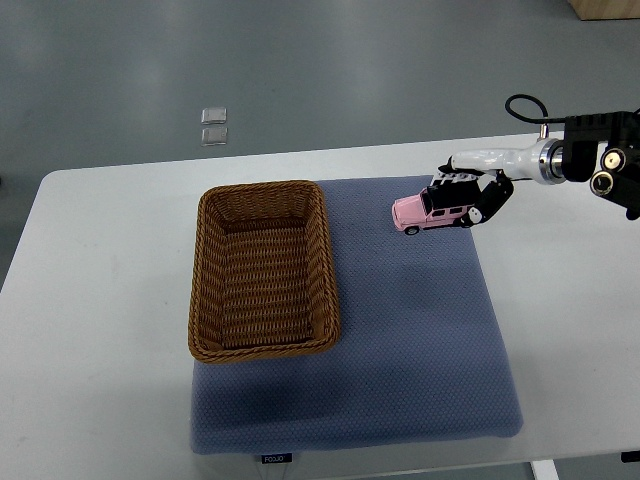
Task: Place pink car in brown basket
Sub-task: 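Carry the held car with the right hand over the wicker basket, then lower the car into the basket and open the right hand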
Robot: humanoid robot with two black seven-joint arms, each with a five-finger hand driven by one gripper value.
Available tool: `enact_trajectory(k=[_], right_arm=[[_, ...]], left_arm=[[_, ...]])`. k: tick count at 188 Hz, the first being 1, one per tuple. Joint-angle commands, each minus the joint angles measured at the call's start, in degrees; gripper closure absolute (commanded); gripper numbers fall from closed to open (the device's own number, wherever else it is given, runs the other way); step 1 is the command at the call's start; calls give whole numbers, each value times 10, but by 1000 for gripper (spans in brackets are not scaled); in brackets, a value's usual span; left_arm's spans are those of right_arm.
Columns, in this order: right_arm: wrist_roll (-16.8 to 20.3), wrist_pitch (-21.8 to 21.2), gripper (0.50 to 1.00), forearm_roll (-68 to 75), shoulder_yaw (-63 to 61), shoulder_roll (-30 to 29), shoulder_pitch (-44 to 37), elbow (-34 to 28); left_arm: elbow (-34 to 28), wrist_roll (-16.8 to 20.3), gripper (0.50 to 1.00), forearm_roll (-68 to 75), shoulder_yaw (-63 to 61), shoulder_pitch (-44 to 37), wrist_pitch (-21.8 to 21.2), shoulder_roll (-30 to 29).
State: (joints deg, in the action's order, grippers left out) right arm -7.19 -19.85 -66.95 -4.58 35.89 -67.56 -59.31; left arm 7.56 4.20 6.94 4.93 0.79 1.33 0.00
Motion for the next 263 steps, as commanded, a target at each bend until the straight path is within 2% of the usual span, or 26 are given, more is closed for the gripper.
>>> enact_trajectory(k=[1, 20, 47, 72, 122, 150, 194, 196, 197, 198, 199, 200, 201, 221, 239, 246, 255, 263], right_arm=[[0, -7, 1000, 3, -1, -3, -26, -6], [2, -9, 1000, 15, 1, -24, -37, -5], [2, -10, 1000, 30, 5, -93, -55, 8], [3, -6, 1000, 30, 17, -187, -56, 61], [2, 0, 1000, 27, 21, -321, -49, 162], [2, 3, 1000, 27, 33, -357, -42, 195], [1, 35, 1000, 27, 43, -359, -24, 218], [1, 37, 987, 27, 43, -359, -22, 220], [1, 38, 943, 27, 43, -359, -21, 220], [1, 38, 942, 27, 43, -359, -21, 220], [1, 39, 910, 27, 43, -359, -21, 221], [1, 39, 910, 27, 43, -359, -21, 221], [1, 39, 885, 27, 43, -359, -20, 222], [0, 41, 728, 28, 42, -359, -14, 223], [0, 41, 638, 29, 41, -359, -13, 223], [0, 39, 630, 29, 40, -359, -14, 223], [0, 39, 595, 29, 37, -359, -15, 223], [0, 36, 595, 30, 34, -359, -17, 223]], left_arm=[[2, 0, 500, 0, 0, 0, 0, 0], [3, 0, 500, 0, 0, 0, 0, 0], [3, 0, 500, 0, -1, 0, 1, 0], [3, 0, 500, 0, -2, 0, 0, 0], [5, 0, 500, 0, -3, 3, 1, 0], [5, 0, 500, 0, -3, 4, 1, 0], [5, 0, 500, 0, -3, 3, 1, 0], [5, 0, 500, 0, -3, 4, 1, 0], [5, 0, 500, 0, -3, 3, 1, 0], [5, 0, 500, 0, -3, 3, 1, 0], [5, 0, 500, 0, -3, 3, 1, 0], [5, 0, 500, 0, -3, 3, 1, 0], [5, 0, 500, 0, -3, 3, 1, 0], [4, 0, 500, 0, -3, 4, 1, 0], [4, 0, 500, 0, -3, 3, 1, 0], [4, 0, 500, 0, -3, 4, 1, 0], [4, 0, 500, 0, -3, 4, 1, 0], [4, 0, 500, 0, -3, 3, 1, 0]])
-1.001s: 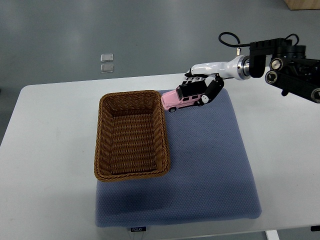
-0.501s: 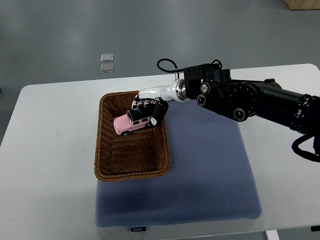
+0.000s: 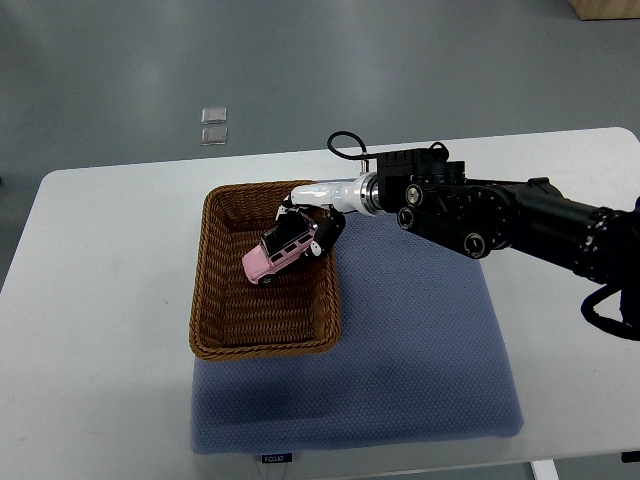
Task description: Place pink car in brown basket
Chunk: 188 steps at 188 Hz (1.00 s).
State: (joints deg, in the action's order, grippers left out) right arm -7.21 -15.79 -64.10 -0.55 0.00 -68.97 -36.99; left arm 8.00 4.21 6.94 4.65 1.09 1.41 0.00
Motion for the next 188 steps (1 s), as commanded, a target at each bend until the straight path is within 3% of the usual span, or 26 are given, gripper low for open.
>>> enact_trajectory(k=[1, 50, 86, 121, 188], right_arm=[[0, -5, 593, 1, -6, 0, -3, 0], [0, -4, 589, 35, -12, 1, -17, -1], [-2, -7, 591, 162, -139, 74, -6, -4], [-2, -9, 589, 344, -342, 132, 111, -4], [-3, 0, 589, 526, -522, 113, 260, 3]], left_arm=[[0, 0, 500, 0, 0, 1, 0, 0], [0, -1, 500, 0, 0, 1, 0, 0], [0, 0, 500, 0, 0, 1, 0, 0], [0, -1, 500, 0, 0, 0, 0, 0], [0, -2, 500, 0, 0, 0, 1, 0]])
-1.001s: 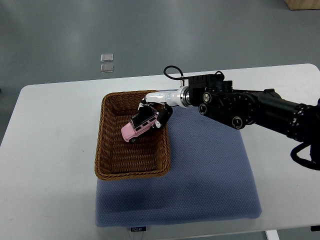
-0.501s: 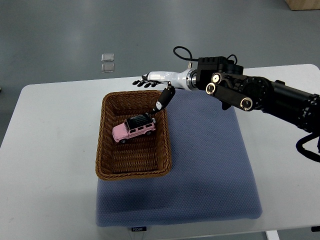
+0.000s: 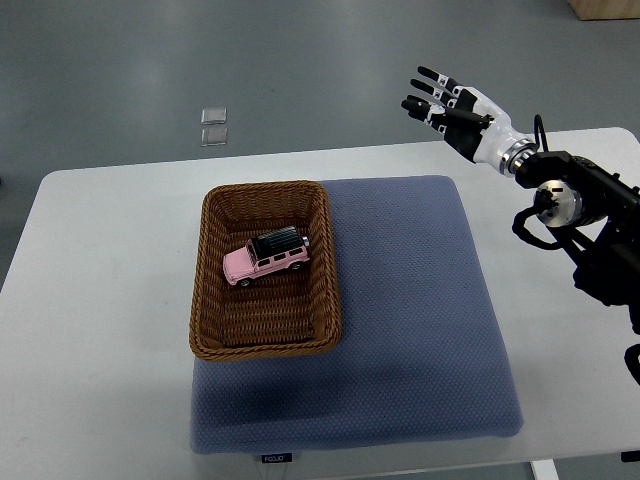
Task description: Place pink car in brown basket
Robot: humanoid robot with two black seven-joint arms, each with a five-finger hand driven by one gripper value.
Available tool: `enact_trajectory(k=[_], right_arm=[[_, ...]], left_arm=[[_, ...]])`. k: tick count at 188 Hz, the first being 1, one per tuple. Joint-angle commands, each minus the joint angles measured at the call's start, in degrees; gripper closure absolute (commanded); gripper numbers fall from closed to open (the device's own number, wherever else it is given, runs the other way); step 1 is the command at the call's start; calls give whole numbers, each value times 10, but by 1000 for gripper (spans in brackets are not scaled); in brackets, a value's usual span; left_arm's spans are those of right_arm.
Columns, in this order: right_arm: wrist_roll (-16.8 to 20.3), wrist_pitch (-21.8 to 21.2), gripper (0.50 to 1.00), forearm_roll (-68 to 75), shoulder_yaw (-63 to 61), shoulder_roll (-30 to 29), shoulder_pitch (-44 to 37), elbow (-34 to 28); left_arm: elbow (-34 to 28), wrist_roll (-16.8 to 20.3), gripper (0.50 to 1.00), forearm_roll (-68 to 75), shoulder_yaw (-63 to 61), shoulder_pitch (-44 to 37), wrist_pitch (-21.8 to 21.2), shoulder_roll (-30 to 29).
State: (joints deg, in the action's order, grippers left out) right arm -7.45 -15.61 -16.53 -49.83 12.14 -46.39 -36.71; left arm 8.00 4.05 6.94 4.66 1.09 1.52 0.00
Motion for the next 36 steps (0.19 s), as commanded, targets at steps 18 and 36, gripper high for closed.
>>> enact_trajectory(k=[18, 36], right_arm=[[-5, -2, 589, 89, -33, -17, 53, 2], [-30, -2, 589, 96, -33, -19, 59, 9]], left_arm=[[0, -1, 500, 0, 0, 0, 0, 0], [0, -1, 500, 0, 0, 0, 0, 0]])
